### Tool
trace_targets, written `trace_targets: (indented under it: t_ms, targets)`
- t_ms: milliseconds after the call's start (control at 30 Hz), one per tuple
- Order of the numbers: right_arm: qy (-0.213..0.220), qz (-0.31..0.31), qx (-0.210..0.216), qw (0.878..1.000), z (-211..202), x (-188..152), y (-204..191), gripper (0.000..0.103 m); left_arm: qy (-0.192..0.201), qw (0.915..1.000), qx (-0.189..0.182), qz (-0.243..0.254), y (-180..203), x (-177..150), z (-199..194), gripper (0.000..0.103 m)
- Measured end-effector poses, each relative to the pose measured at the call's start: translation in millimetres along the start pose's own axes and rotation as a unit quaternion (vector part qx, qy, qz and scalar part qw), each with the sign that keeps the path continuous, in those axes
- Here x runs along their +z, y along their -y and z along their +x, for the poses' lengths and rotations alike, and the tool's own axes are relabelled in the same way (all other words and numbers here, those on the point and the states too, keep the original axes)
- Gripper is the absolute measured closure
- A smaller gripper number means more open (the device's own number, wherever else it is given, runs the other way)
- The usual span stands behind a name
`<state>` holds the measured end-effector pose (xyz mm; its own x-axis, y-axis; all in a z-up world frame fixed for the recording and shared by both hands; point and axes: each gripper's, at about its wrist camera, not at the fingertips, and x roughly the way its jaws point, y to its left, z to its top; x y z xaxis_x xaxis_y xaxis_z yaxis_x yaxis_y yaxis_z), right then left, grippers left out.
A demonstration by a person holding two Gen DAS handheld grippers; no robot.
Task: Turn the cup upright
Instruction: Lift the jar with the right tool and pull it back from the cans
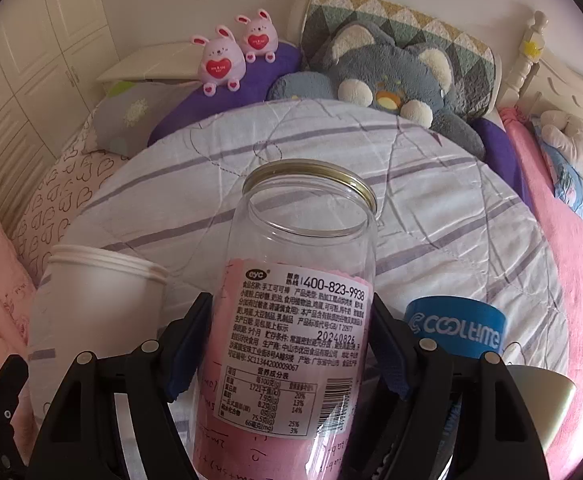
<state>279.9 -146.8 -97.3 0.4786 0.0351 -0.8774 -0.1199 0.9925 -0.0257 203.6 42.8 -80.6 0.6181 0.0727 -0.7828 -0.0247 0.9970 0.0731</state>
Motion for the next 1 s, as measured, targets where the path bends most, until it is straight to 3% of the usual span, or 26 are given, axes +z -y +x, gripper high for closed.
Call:
trace_targets:
  t_ms: [367,500,733,1000]
  targets:
    - [0.042,0.011,0.047,0.998,-54.2,-20.3,6.3,0.028,0.023,0.9997,0.003,0.004,1.2,-13.3,-41.2,0.0]
    - [0.056,0.015,0.075,0.995,-86.7,-44.2,8.4,0.028,0.031,0.9995,0.004,0.007,3.7,-22.2,-60.3,0.0]
    - [0.062,0.022,0.085,0.994,-125.8,-100.9,9.3,0.028,0.043,0.9989,-0.002,0.017,12.2,-45.6,-95.2,0.0]
    - [0.027,0.058,0.095,0.993,-108.9,-156.6,10.5,0.028,0.038,0.9988,-0.007,0.029,24.1,-75.1,-121.5,0.0]
